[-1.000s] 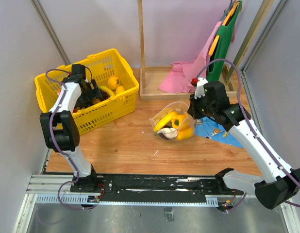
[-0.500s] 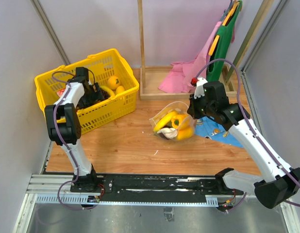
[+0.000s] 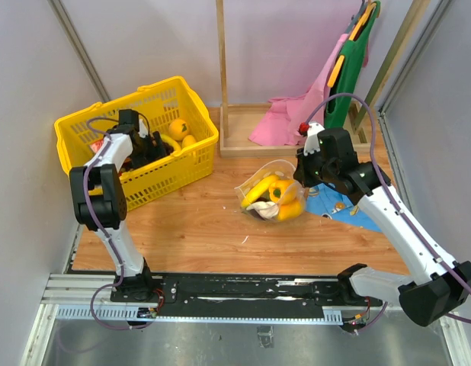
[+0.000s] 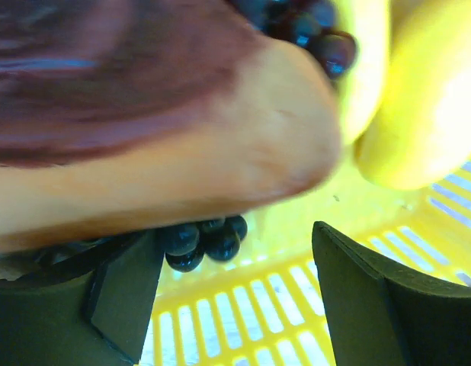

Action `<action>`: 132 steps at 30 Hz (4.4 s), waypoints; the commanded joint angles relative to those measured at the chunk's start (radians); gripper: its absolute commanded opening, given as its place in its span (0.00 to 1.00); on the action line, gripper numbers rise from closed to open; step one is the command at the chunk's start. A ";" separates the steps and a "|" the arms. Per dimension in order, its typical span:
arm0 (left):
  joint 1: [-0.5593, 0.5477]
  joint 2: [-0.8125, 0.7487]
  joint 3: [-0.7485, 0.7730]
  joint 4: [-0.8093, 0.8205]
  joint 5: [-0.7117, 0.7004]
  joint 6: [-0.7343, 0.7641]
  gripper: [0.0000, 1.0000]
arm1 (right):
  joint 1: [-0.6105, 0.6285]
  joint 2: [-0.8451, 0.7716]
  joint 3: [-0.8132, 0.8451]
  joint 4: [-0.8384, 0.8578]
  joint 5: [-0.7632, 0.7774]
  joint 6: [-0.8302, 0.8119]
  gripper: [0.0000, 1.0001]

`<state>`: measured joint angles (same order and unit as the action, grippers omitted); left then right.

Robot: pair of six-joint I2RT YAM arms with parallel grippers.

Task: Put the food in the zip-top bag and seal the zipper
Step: Pick up the fake fruit from the bin, then place the fake fruit in the zipper food storage bag.

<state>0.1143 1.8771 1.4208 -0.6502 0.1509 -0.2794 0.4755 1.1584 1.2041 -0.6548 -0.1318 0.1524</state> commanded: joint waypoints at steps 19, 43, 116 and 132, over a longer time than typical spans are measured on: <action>-0.058 -0.158 0.061 -0.050 -0.203 0.011 0.82 | 0.013 0.016 0.023 -0.013 -0.021 0.018 0.01; -0.057 -0.005 -0.076 -0.024 -0.332 -0.139 0.61 | 0.014 0.000 0.009 -0.011 -0.037 0.029 0.01; -0.685 -0.536 0.276 -0.105 0.424 0.222 0.00 | 0.014 -0.033 0.018 0.001 0.000 0.081 0.01; -0.915 -0.429 0.253 -0.118 0.428 0.175 0.00 | 0.014 -0.055 -0.004 0.007 -0.006 0.093 0.01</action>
<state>-0.7853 1.4151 1.6863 -0.8017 0.5991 -0.0715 0.4755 1.1278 1.2041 -0.6628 -0.1314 0.2325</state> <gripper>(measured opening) 0.149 0.014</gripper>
